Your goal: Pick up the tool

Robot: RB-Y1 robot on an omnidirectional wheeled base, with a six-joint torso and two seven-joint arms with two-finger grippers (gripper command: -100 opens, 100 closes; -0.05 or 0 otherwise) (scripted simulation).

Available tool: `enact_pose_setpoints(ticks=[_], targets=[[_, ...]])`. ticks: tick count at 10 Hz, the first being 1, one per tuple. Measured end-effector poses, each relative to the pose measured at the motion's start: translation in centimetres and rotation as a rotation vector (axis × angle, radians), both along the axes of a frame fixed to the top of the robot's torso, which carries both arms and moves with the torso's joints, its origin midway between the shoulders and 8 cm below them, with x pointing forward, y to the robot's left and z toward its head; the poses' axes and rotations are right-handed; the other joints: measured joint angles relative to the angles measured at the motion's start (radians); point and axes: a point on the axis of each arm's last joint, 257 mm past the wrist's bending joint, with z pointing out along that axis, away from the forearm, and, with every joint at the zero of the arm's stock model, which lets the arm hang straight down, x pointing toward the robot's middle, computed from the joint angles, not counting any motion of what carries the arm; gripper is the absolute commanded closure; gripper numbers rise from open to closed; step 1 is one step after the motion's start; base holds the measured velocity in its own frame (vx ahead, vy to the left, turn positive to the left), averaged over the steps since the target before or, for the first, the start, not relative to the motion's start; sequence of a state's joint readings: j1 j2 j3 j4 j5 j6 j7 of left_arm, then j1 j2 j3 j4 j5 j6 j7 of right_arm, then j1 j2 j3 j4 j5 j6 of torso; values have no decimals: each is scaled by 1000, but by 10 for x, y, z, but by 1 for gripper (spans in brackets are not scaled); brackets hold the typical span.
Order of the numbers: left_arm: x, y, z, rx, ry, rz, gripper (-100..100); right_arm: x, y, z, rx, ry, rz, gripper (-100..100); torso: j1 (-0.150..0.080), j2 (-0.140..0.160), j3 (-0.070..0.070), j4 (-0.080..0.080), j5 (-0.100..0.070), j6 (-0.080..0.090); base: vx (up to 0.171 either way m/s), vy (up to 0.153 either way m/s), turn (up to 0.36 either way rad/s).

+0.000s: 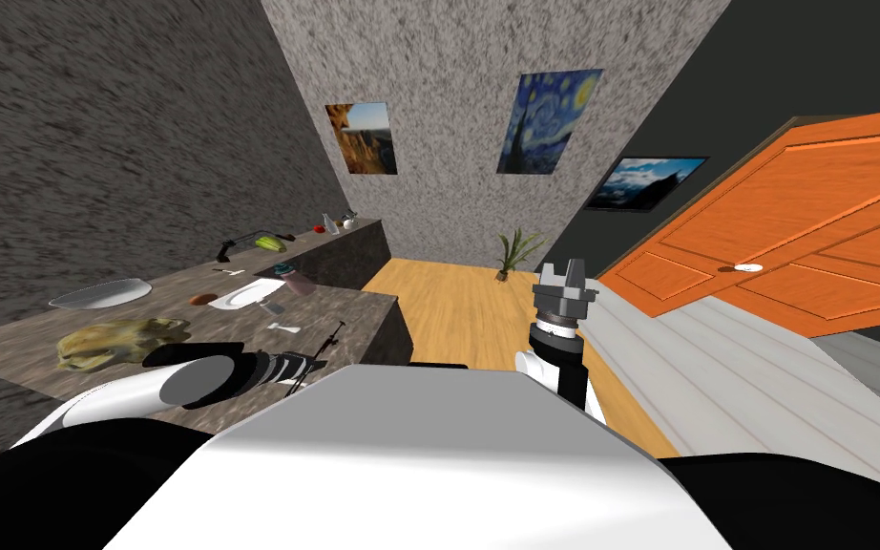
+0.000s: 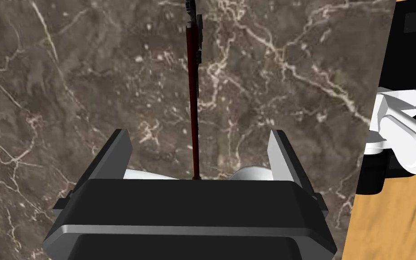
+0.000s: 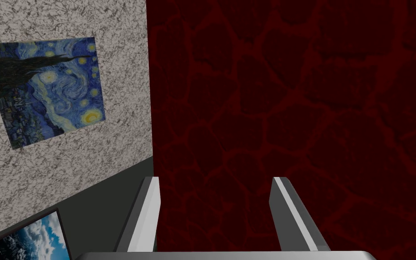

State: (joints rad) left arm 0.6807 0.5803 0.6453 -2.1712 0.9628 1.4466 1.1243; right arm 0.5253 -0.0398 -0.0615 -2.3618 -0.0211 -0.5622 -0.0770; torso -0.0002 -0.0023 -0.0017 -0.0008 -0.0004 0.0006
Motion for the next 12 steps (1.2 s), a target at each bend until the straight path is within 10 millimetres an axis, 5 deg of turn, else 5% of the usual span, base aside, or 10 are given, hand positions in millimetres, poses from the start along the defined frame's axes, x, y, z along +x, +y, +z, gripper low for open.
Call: enact_pose_setpoints(ticks=[2,3,7,8,9,12], targets=[[3,6,-9,0,-3,3,-100,0,0,0,0,0,0,0,0,0,0,0,0,0,-2,-13,-7],[3,6,-9,1,-4,2,100,0,0,0,0,0,0,0,0,0,0,0,0,0,0,0,0],[3,6,-9,0,-6,6,100,0,0,0,0,0,0,0,1,1,0,0,1,1,0,0,0],[3,6,-9,0,-5,6,0,0,0,0,0,0,0,0,1,1,0,0,1,1,0,0,0],[3,6,-9,0,-5,6,100,0,0,0,0,0,0,0,1,1,0,0,1,1,0,11,15],[1,-1,4,2,-1,-5,100,0,0,0,0,0,0,0,2,1,0,0,0,0,0,16,12]])
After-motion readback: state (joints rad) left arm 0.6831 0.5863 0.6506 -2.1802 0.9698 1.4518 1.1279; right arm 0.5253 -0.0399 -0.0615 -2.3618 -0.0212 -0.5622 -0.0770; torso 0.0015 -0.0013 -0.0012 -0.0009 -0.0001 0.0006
